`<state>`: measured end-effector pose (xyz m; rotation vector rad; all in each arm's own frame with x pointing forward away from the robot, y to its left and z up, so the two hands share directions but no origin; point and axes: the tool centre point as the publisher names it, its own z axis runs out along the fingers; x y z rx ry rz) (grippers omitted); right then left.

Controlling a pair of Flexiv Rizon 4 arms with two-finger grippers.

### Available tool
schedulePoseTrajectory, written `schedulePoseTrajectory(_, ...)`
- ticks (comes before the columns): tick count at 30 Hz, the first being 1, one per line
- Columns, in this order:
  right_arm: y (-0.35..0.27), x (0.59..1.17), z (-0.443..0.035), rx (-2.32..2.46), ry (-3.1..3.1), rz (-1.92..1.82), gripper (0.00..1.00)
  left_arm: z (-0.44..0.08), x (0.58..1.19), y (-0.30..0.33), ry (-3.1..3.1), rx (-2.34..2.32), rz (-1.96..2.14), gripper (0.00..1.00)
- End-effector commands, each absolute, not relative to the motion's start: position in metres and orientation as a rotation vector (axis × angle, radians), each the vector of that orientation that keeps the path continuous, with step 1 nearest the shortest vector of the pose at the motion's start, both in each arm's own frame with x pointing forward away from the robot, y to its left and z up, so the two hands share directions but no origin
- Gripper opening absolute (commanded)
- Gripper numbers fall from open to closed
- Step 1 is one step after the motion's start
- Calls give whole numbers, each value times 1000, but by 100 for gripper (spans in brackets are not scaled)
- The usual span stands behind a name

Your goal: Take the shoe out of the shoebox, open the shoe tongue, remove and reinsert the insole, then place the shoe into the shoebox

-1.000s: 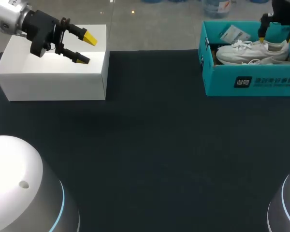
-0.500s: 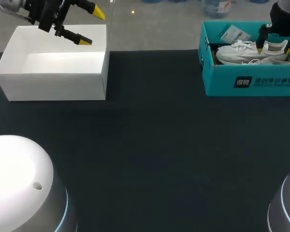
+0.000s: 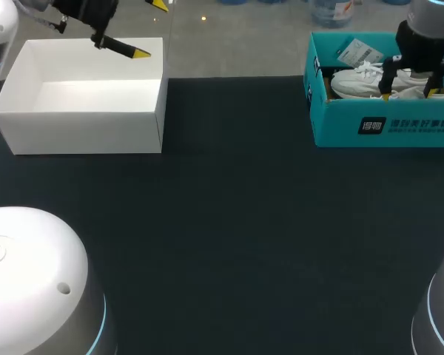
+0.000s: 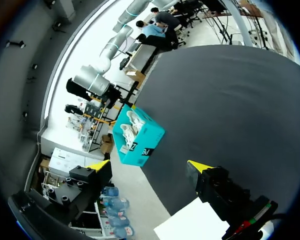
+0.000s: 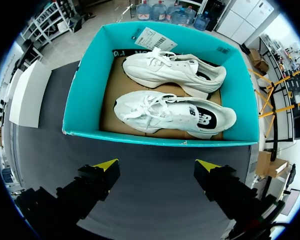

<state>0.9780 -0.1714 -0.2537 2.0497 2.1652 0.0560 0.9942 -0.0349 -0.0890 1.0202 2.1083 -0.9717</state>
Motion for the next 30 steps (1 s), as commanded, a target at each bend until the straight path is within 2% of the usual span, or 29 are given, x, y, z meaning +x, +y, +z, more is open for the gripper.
schedulePoseTrajectory(1,-172,969,-252,2039,2153,76,100,-90,987,-38,2466,-119,-941,100)
schedulePoseTrajectory(7,-172,969,-252,2039,2153,76,100,-90,987,-38,2466,-119,-941,100)
schedulePoseTrajectory(11,-171,966,-256,2058,2191,95,100,-99,997,-20,2828,-705,-479,100)
schedulePoseTrajectory(17,-166,950,-262,2039,2271,68,100,-100,1022,5,2896,-1458,-225,100)
schedulePoseTrajectory(19,-166,944,-264,2041,2288,55,100,-99,1029,12,2850,-1724,-195,100)
schedulePoseTrajectory(24,-169,931,-274,2040,2288,24,100,-106,1033,25,2769,-2020,-289,100)
schedulePoseTrajectory(30,-185,922,-281,2118,2246,34,100,-135,1011,39,2538,-2358,-266,100)
